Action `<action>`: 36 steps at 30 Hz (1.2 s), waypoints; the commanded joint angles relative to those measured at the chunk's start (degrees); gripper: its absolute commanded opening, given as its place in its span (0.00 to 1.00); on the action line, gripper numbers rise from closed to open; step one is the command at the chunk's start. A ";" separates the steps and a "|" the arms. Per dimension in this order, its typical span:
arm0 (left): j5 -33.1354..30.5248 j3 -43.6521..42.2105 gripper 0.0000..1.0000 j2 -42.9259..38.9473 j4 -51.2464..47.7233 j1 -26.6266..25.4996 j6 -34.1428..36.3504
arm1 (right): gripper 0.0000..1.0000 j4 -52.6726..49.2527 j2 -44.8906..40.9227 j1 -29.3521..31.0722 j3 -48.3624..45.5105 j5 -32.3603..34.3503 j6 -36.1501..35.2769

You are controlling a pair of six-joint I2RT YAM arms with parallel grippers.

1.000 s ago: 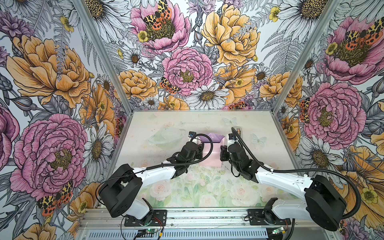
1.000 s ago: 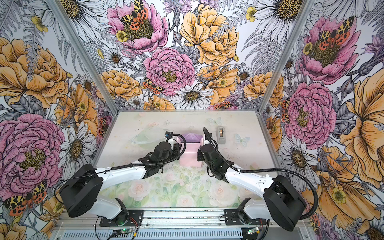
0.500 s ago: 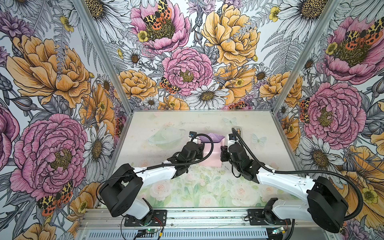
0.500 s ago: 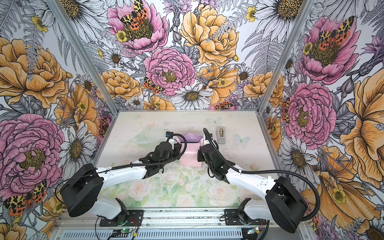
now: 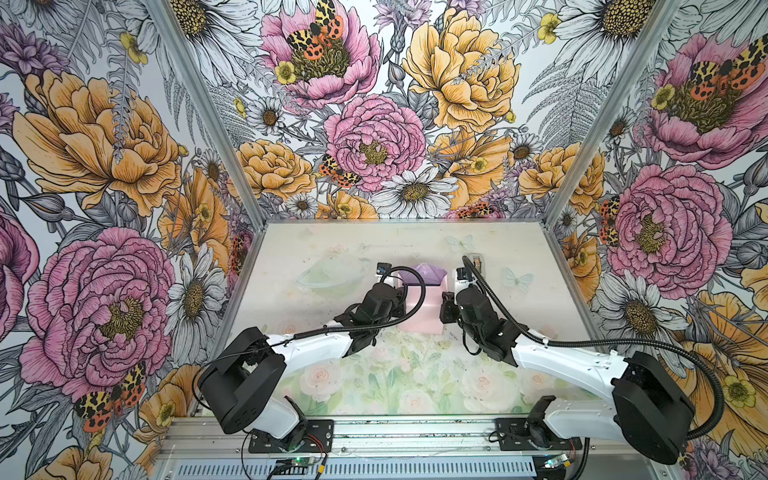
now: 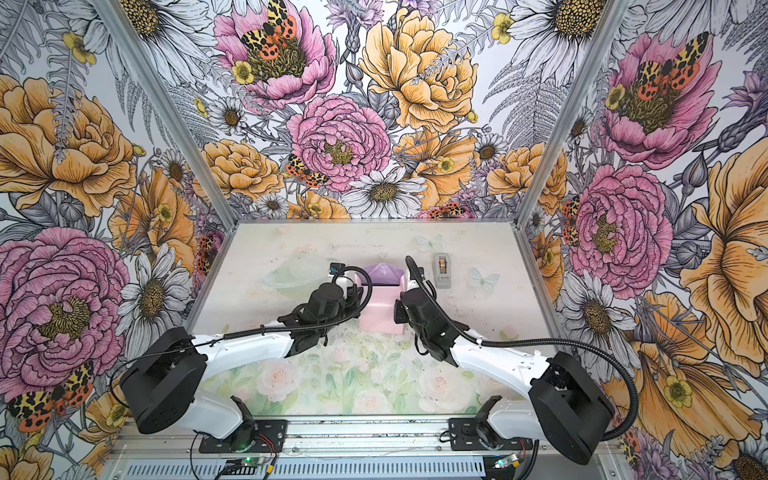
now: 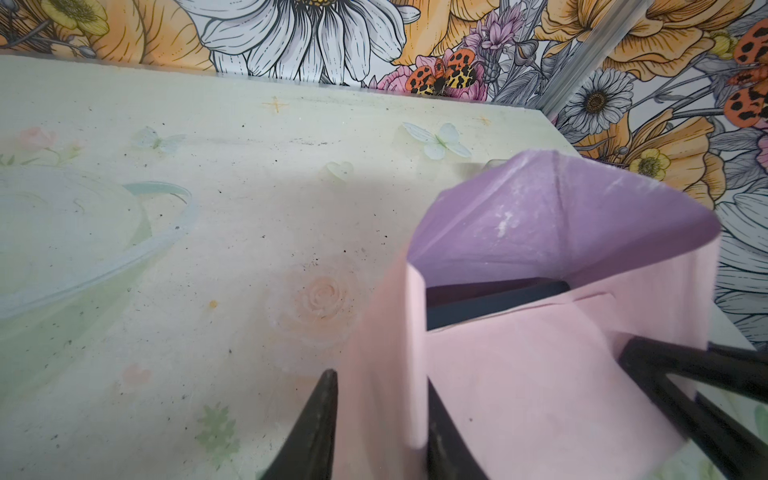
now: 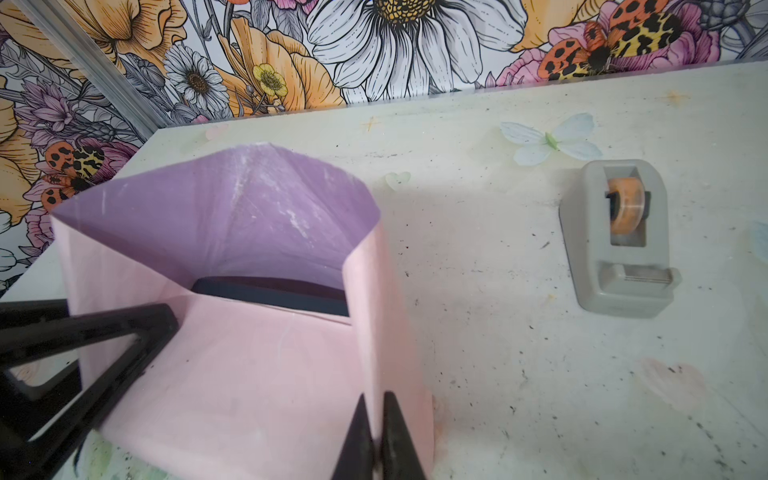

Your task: Wrap the gift box in paper

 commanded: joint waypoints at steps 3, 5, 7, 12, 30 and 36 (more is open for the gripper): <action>0.31 0.24 0.22 -0.41 0.30 0.52 -0.40 | 0.08 0.05 0.38 0.05 0.71 -2.33 -1.01; 0.20 0.42 0.21 -0.31 0.30 0.32 -0.27 | 0.14 0.13 -0.53 0.05 0.78 -3.33 -1.21; 0.01 0.63 0.20 -0.31 -0.09 0.35 -0.05 | 0.22 -0.41 -2.23 0.10 0.80 -4.41 -1.62; -0.39 1.02 0.20 -0.40 -0.88 0.03 0.46 | 0.37 -2.66 -10.80 -1.56 -0.86 -8.19 -2.06; -1.24 1.49 0.20 -0.44 -1.90 -0.76 1.03 | 0.43 -2.68 -7.57 -12.43 -1.10 -13.78 2.35; -1.29 1.65 0.20 -0.32 -1.98 -0.77 1.11 | 0.44 2.51 -4.49 -11.56 -1.40 -15.73 2.31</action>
